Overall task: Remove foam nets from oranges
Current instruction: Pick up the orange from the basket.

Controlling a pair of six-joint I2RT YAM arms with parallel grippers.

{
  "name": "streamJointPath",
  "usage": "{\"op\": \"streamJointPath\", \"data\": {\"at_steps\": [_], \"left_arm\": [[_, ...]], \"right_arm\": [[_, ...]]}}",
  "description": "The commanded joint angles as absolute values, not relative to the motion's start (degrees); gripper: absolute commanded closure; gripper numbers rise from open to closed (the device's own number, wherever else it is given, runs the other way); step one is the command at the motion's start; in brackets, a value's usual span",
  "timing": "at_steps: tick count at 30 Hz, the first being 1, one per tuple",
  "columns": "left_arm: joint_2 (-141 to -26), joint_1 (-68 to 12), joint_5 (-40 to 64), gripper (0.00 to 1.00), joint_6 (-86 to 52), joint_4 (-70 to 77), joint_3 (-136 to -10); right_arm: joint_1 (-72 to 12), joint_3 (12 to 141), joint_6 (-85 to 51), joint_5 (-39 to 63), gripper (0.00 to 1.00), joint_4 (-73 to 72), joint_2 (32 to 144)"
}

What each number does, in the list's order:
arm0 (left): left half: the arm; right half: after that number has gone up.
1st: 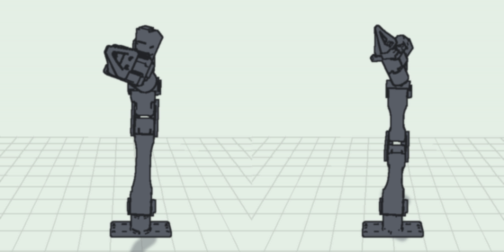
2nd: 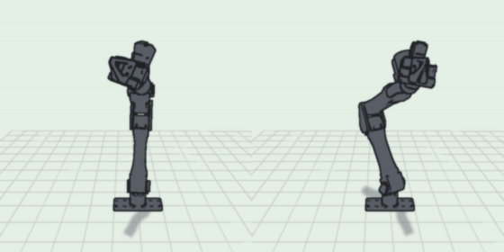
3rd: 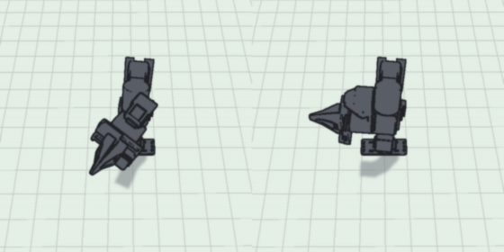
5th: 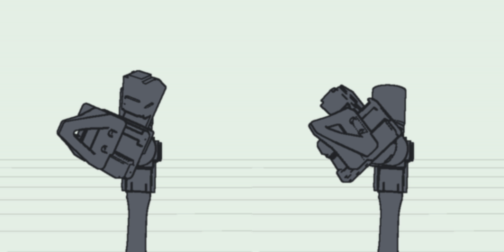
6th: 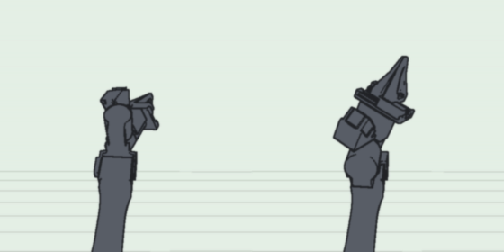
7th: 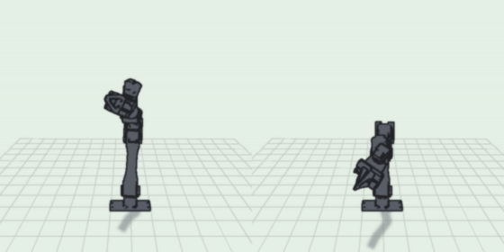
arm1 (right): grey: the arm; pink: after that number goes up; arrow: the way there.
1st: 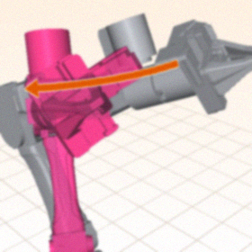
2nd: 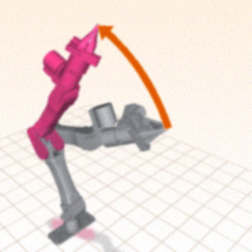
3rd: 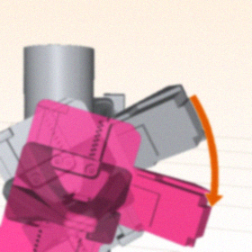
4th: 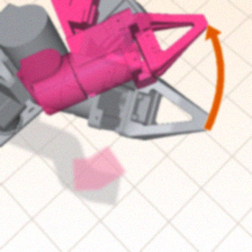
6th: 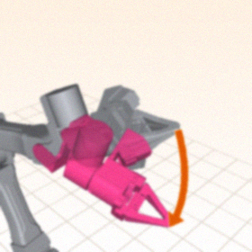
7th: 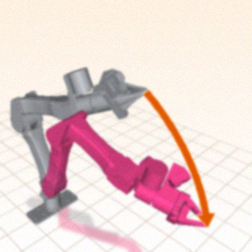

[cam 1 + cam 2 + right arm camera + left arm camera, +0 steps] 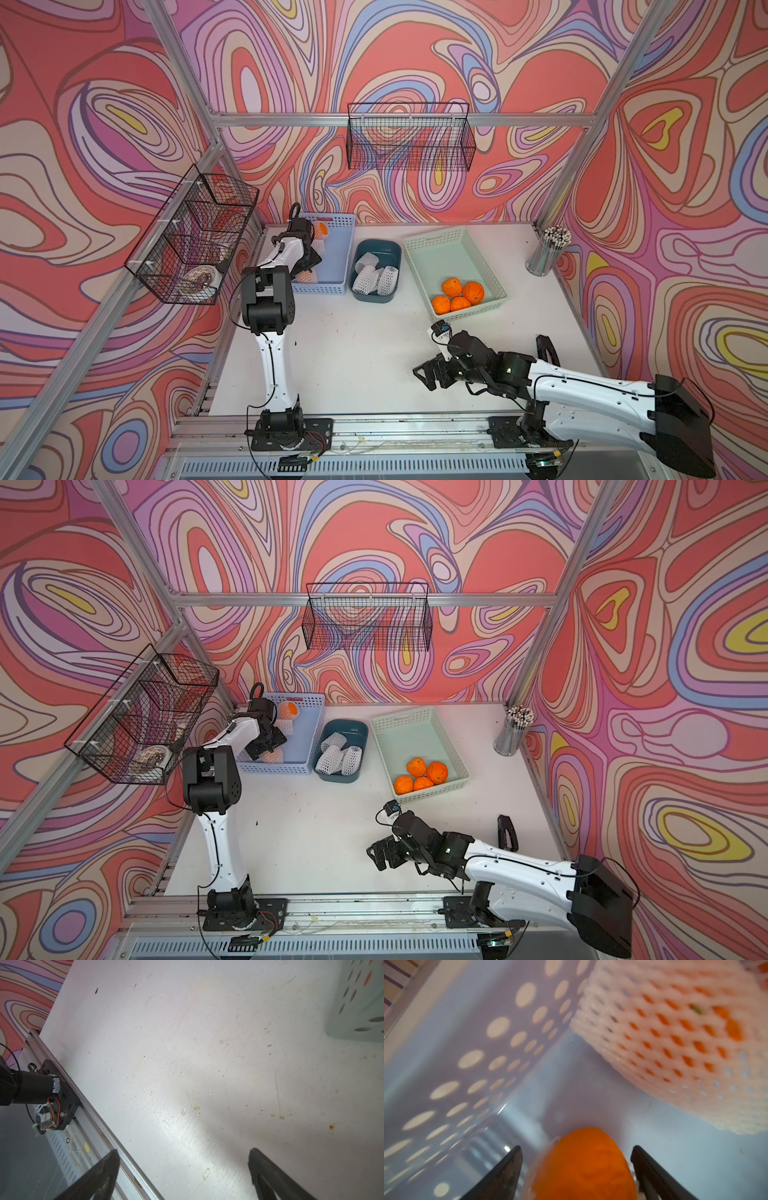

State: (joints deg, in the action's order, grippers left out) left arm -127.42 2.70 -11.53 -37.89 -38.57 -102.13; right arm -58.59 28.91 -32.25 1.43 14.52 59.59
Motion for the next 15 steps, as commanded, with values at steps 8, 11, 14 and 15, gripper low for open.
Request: {"op": "streamJointPath", "data": {"at_steps": [8, 11, 14, 15], "left_arm": [[-126.58, 3.15, -10.00, 0.35, -36.36, -39.70, -101.36], [-125.58, 3.19, -9.87, 0.37, -36.04, -39.34, -100.91], [-123.40, 3.17, -9.16, 0.38, -35.41, -37.64, -99.45], [-122.42, 3.16, -9.07, 0.38, -35.15, -37.04, -98.77]], "right_arm": [[-59.01, 29.25, -32.30, 0.06, 0.02, 15.32, 58.61], [-59.00, 29.29, -32.58, -0.24, 0.02, 16.20, 57.47], [-58.97, 29.58, -32.69, -1.38, 0.02, 17.43, 56.44], [-58.97, 29.68, -32.65, -1.70, 0.02, 17.65, 56.18]]}}
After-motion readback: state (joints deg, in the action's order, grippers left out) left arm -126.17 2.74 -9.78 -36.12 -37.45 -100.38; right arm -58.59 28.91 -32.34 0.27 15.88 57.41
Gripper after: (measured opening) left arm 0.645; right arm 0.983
